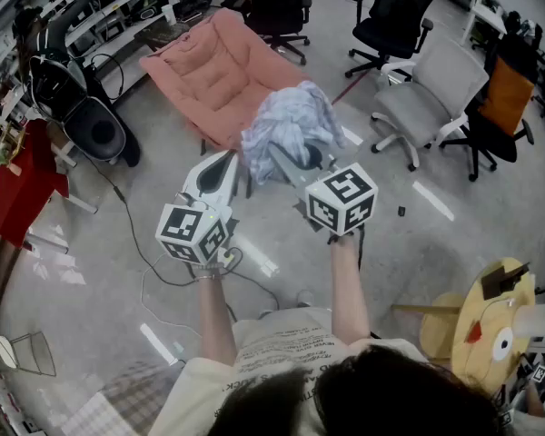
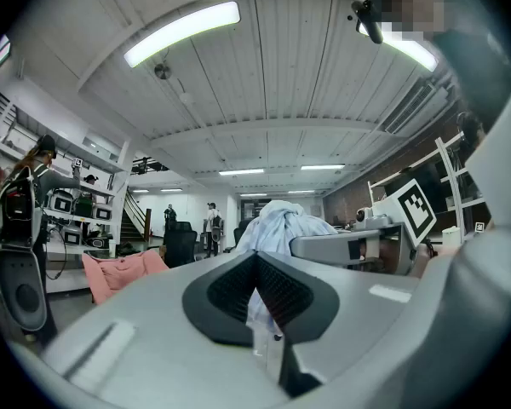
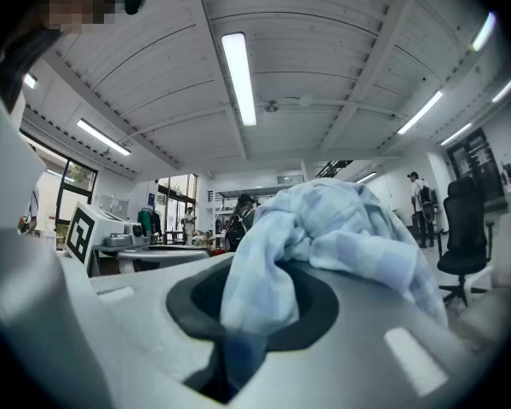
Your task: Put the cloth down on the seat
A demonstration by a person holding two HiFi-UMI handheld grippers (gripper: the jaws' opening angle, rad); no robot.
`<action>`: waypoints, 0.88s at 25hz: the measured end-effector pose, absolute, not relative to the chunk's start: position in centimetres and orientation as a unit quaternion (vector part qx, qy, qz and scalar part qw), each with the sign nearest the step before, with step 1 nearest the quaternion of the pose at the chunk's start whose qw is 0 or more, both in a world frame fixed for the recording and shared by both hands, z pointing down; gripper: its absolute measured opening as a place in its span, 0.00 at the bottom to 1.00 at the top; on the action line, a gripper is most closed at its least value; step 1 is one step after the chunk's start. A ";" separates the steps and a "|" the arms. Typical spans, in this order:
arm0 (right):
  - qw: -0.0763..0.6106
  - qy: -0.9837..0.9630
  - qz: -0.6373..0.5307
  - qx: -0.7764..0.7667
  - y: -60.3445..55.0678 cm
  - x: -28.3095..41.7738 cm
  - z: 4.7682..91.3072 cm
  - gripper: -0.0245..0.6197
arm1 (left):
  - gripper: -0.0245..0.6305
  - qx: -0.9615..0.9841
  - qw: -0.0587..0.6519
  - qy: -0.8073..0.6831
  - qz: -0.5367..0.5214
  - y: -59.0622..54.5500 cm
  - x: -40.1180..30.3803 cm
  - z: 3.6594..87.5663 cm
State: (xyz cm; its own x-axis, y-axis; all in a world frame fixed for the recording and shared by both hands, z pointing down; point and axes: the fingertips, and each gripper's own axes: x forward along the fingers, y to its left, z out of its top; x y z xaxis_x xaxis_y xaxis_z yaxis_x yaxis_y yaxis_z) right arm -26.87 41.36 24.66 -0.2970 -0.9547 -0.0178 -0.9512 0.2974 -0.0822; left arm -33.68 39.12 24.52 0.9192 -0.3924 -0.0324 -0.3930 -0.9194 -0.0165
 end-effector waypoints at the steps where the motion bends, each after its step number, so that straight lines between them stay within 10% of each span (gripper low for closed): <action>1: 0.032 0.805 -0.028 -0.592 41.4 -26.8 24.7 0.15 | 0.03 -0.980 0.011 0.201 0.014 39.1 -33.6 24.5; 22: 0.024 0.793 -0.052 -0.606 43.5 -21.0 27.2 0.15 | 0.03 -0.980 0.008 0.201 0.012 42.5 -29.1 26.7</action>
State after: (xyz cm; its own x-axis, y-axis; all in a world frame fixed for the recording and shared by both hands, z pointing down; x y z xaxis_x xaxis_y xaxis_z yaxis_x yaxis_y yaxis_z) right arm -21.05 43.48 27.24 -0.2641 -0.9642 0.0250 -0.9591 0.2598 -0.1126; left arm -29.07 42.53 26.69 0.9193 -0.3927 -0.0264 -0.3931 -0.9194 -0.0112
